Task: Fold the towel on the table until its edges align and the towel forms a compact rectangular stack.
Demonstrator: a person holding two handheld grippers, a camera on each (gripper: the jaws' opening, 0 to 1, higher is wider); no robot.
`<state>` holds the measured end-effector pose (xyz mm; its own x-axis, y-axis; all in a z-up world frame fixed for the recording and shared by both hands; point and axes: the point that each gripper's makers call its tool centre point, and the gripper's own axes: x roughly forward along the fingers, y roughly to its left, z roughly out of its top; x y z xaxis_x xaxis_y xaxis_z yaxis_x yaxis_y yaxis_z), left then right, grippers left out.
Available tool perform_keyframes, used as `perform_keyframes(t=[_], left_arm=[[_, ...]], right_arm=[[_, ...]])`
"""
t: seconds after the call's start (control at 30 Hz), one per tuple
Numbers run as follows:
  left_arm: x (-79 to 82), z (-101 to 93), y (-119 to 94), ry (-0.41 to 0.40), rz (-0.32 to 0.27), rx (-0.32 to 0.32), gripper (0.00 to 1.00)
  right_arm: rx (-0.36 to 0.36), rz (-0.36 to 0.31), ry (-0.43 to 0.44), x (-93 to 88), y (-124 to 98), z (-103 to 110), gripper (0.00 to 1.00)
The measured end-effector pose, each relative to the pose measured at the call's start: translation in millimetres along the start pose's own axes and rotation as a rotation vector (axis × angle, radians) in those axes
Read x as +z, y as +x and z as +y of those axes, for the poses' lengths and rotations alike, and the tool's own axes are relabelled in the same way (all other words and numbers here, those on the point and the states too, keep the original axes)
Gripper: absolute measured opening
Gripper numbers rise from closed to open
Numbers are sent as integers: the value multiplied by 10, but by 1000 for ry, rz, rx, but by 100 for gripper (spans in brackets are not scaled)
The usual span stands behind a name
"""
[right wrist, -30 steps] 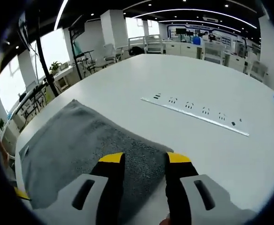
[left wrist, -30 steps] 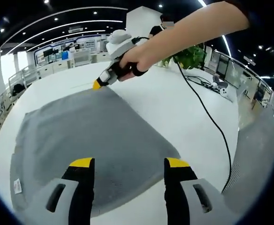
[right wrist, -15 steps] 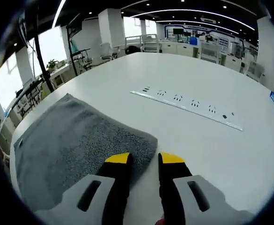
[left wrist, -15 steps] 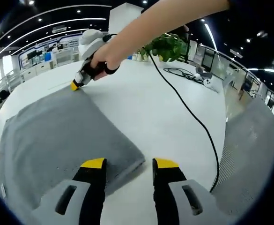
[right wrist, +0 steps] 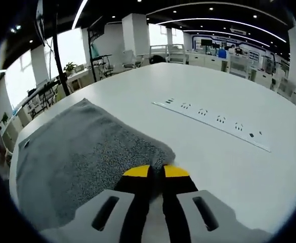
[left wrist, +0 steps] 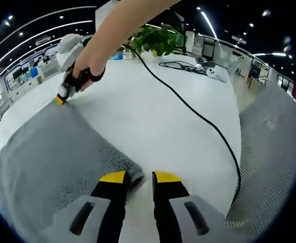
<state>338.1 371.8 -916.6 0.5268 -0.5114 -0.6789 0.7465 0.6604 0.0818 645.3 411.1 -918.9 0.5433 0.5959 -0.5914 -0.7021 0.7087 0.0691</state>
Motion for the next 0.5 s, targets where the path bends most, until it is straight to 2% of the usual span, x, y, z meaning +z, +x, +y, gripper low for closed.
perform_keyframes(t=[0.17, 0.23, 0.4, 0.5], left_arm=[[88, -62, 68, 45, -7, -29, 9], [102, -68, 72, 38, -6, -31, 8], [177, -208, 129, 71, -10, -65, 6], [230, -323, 167, 109, 6, -107, 6]], right_arm=[[2, -8, -14, -16, 9, -59, 4], [2, -11, -13, -30, -12, -72, 4], [-20, -25, -19, -128, -149, -163, 4], [-54, -24, -96, -191, -252, -274, 3]])
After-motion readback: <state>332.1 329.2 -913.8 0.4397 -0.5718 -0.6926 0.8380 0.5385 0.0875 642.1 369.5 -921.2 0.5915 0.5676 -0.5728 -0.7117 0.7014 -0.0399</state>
